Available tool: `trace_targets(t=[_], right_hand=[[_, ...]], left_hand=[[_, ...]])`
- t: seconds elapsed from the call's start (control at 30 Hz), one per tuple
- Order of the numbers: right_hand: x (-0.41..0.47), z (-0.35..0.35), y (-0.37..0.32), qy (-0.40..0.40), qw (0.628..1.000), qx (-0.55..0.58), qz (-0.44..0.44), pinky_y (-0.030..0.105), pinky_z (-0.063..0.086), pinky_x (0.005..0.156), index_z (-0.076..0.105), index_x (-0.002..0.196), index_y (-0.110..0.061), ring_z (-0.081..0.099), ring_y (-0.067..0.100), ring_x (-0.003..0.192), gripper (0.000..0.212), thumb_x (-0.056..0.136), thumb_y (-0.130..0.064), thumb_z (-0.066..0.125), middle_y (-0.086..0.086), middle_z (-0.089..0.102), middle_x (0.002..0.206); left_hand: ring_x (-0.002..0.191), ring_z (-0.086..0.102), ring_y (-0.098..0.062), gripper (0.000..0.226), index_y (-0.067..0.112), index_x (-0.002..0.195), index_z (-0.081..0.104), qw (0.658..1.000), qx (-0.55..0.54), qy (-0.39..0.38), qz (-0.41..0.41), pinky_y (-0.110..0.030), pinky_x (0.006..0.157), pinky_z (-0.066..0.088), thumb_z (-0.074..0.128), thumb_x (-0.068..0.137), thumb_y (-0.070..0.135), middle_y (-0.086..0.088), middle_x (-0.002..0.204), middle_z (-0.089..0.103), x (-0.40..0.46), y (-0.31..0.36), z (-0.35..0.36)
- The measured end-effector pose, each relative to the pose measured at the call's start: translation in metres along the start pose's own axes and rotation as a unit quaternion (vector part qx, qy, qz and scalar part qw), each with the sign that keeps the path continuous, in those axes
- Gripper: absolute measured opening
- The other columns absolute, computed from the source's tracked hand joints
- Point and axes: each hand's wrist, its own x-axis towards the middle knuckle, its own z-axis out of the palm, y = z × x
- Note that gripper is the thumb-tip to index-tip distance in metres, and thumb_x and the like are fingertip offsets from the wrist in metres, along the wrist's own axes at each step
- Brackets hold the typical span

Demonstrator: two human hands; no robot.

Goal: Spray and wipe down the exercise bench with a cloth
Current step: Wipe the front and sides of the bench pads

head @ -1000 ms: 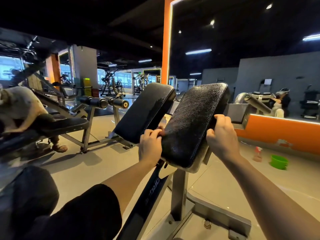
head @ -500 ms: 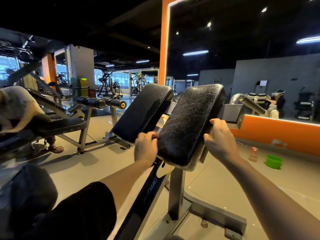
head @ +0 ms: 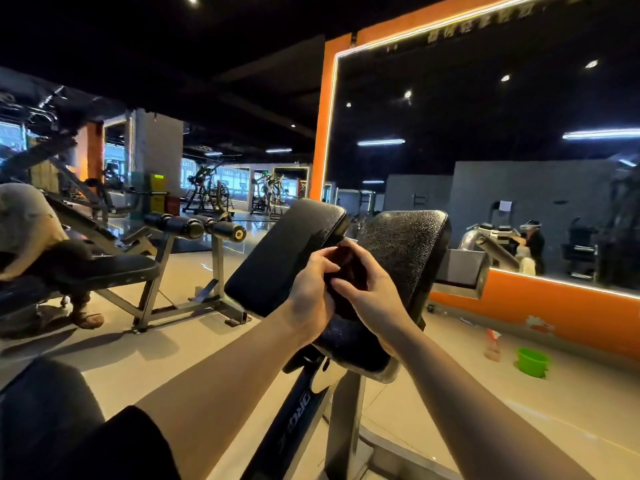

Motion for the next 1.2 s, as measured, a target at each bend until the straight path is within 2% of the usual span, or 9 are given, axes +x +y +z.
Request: trace_targets(t=[0.17, 0.3, 0.43, 0.63, 0.77, 0.9, 0.97, 1.07, 1.2], right_hand=[[0.016, -0.015, 0.004, 0.111, 0.973, -0.191, -0.066, 0.007, 0.043, 0.076, 0.063, 0.122, -0.022, 0.061, 0.015, 0.103, 0.043, 0.084, -0.005, 0.068, -0.003, 0.066, 0.104], [0.057, -0.045, -0.006, 0.157, 0.857, -0.459, -0.175, 0.038, 0.045, 0.086, 0.06, 0.128, -0.021, 0.055, 0.029, 0.106, 0.047, 0.083, -0.01, 0.069, 0.008, 0.064, 0.117], [0.094, -0.056, 0.005, 0.067, 0.772, -0.623, -0.101, 0.051, 0.029, 0.105, 0.054, 0.132, -0.026, 0.042, 0.027, 0.127, 0.044, 0.088, -0.023, 0.061, 0.002, 0.057, 0.131], [0.064, -0.009, 0.037, -0.046, 0.787, -0.6, -0.134, 0.036, 0.045, 0.092, 0.062, 0.118, -0.015, 0.055, 0.027, 0.112, 0.031, 0.088, -0.018, 0.057, 0.006, 0.062, 0.119], [0.019, 0.047, 0.041, -0.223, 0.78, -0.539, -0.224, 0.035, 0.055, 0.081, 0.062, 0.12, -0.023, 0.058, 0.02, 0.102, 0.029, 0.091, -0.02, 0.059, -0.001, 0.064, 0.113], [0.077, 0.023, 0.029, -0.023, 0.817, -0.543, -0.192, 0.036, 0.049, 0.085, 0.062, 0.123, -0.022, 0.057, 0.025, 0.107, 0.033, 0.09, -0.016, 0.058, 0.002, 0.064, 0.116], [0.112, -0.006, 0.024, 0.045, 0.8, -0.585, -0.128, 0.039, 0.046, 0.088, 0.062, 0.119, -0.016, 0.056, 0.031, 0.109, 0.029, 0.091, -0.019, 0.057, 0.007, 0.064, 0.115], [0.126, -0.018, 0.028, 0.014, 0.764, -0.64, -0.081, 0.042, 0.048, 0.091, 0.064, 0.117, -0.015, 0.059, 0.034, 0.107, 0.031, 0.088, -0.02, 0.057, 0.011, 0.066, 0.115], [0.076, 0.026, 0.038, -0.146, 0.764, -0.609, -0.154, 0.031, 0.05, 0.085, 0.065, 0.115, -0.022, 0.061, 0.022, 0.105, 0.031, 0.085, -0.015, 0.058, 0.0, 0.066, 0.113]], left_hand=[[0.113, 0.058, -0.027, 0.034, 0.015, 0.132, 0.047, 0.976, 0.216, -0.001, -0.018, -0.039, 0.096, 0.051, 0.047, 0.099, 0.008, -0.013, 0.124, 0.056, 0.006, 0.006, -0.039], [0.105, 0.055, -0.019, 0.024, 0.017, 0.11, 0.059, 0.903, 0.427, 0.039, -0.018, -0.038, 0.094, 0.049, 0.057, 0.092, 0.002, -0.004, 0.112, 0.057, 0.016, -0.004, -0.085], [0.103, 0.057, -0.018, 0.022, 0.021, 0.106, 0.06, 0.906, 0.418, 0.024, -0.06, -0.041, 0.095, 0.051, 0.059, 0.09, 0.006, -0.001, 0.109, 0.059, 0.015, -0.026, -0.098], [0.106, 0.057, -0.019, 0.037, 0.016, 0.127, 0.048, 0.93, 0.359, 0.025, -0.078, -0.039, 0.096, 0.05, 0.058, 0.092, 0.007, -0.002, 0.117, 0.056, 0.011, -0.056, -0.098], [0.087, 0.059, -0.013, 0.014, 0.016, 0.107, 0.046, 0.947, 0.308, 0.051, -0.073, -0.025, 0.075, 0.053, 0.051, 0.098, 0.006, -0.002, 0.096, 0.057, 0.01, -0.051, -0.102], [0.098, 0.058, -0.018, 0.031, 0.016, 0.116, 0.044, 0.96, 0.253, 0.069, -0.102, -0.029, 0.079, 0.055, 0.055, 0.093, -0.001, -0.007, 0.115, 0.052, 0.01, -0.052, -0.115], [0.107, 0.057, -0.021, 0.04, 0.014, 0.126, 0.043, 0.958, 0.257, 0.06, -0.116, -0.023, 0.073, 0.053, 0.057, 0.091, -0.002, -0.009, 0.124, 0.05, 0.01, -0.053, -0.118], [0.112, 0.055, -0.023, 0.052, 0.01, 0.137, 0.038, 0.957, 0.255, 0.055, -0.126, -0.019, 0.067, 0.051, 0.058, 0.09, -0.004, -0.013, 0.134, 0.047, 0.009, -0.053, -0.118], [0.108, 0.056, -0.022, 0.052, 0.006, 0.138, 0.035, 0.964, 0.224, 0.063, -0.129, -0.019, 0.064, 0.051, 0.055, 0.092, -0.006, -0.012, 0.132, 0.047, 0.01, -0.056, -0.116]])
